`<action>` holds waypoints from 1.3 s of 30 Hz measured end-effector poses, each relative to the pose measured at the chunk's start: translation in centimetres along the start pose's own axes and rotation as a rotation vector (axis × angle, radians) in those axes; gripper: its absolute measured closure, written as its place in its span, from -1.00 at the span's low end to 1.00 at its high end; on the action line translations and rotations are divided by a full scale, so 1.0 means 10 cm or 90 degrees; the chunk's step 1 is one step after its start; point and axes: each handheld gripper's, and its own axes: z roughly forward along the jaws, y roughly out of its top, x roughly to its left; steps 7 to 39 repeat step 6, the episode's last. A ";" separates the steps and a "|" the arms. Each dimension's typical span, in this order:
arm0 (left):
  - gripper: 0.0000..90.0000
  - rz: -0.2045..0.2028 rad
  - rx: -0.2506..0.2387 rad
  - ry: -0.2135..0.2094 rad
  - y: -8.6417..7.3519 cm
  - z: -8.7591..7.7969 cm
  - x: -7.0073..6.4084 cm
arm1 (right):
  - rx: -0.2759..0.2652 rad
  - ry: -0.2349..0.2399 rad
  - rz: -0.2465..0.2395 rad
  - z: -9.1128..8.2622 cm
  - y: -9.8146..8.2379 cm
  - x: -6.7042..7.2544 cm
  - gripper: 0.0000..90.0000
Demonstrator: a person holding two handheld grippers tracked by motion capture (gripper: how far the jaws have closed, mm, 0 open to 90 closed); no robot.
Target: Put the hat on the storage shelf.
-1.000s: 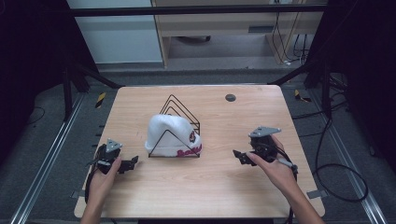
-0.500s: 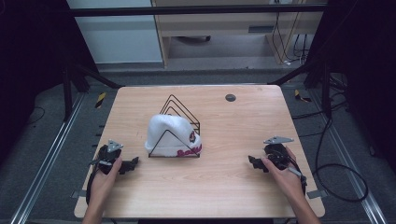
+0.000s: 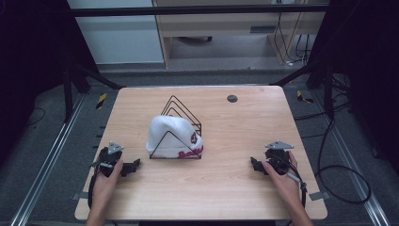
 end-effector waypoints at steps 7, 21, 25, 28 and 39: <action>-0.95 0.000 0.000 -0.001 -0.02 -0.02 -0.02 | 0.000 -0.015 0.018 -0.03 -0.03 0.07 -0.83; -0.95 0.000 0.000 -0.001 -0.02 -0.02 -0.02 | 0.000 -0.015 0.018 -0.03 -0.03 0.07 -0.83; -0.95 0.000 0.000 -0.001 -0.02 -0.02 -0.02 | 0.000 -0.015 0.018 -0.03 -0.03 0.07 -0.83; -0.95 0.000 0.000 -0.001 -0.02 -0.02 -0.02 | 0.000 -0.015 0.018 -0.03 -0.03 0.07 -0.83; -0.95 0.000 0.000 -0.001 -0.02 -0.02 -0.02 | 0.000 -0.015 0.018 -0.03 -0.03 0.07 -0.83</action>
